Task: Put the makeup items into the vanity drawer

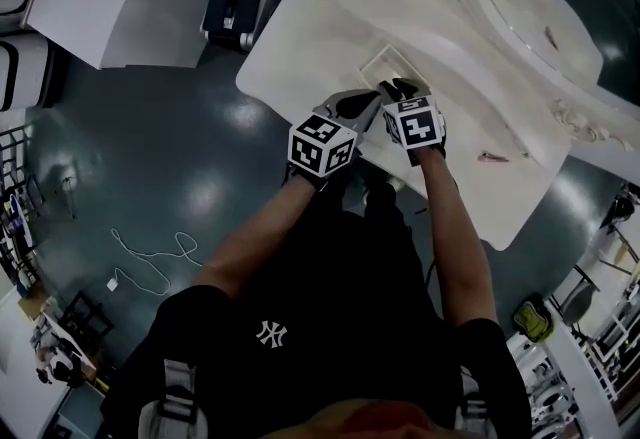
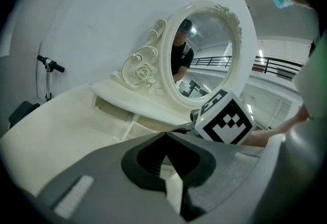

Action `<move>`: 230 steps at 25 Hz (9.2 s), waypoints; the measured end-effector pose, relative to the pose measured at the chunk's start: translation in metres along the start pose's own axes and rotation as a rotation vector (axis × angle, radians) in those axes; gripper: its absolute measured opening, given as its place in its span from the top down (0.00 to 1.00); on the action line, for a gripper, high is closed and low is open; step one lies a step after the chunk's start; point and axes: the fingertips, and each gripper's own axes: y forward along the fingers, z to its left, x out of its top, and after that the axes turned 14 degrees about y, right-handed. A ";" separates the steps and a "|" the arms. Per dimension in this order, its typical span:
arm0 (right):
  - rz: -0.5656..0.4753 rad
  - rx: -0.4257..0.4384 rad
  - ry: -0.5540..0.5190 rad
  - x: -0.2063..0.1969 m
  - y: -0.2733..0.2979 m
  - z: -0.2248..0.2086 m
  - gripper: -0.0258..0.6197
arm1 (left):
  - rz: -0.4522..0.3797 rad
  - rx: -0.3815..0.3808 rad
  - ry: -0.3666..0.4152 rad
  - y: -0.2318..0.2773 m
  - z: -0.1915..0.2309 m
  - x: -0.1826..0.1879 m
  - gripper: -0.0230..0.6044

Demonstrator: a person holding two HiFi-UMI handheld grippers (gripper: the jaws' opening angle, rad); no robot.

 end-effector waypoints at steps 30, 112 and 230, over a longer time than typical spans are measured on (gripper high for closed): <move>-0.253 -0.153 0.255 -0.112 -0.159 -0.113 0.92 | 0.077 -0.255 0.152 0.086 -0.184 -0.011 0.96; -0.043 -0.089 -0.294 -0.228 -0.186 -0.216 0.88 | 0.142 -0.135 0.145 0.163 -0.282 -0.062 0.96; -0.098 -0.050 -0.106 -0.051 -0.101 -0.053 0.92 | 0.055 -0.118 0.147 0.050 -0.106 0.000 0.96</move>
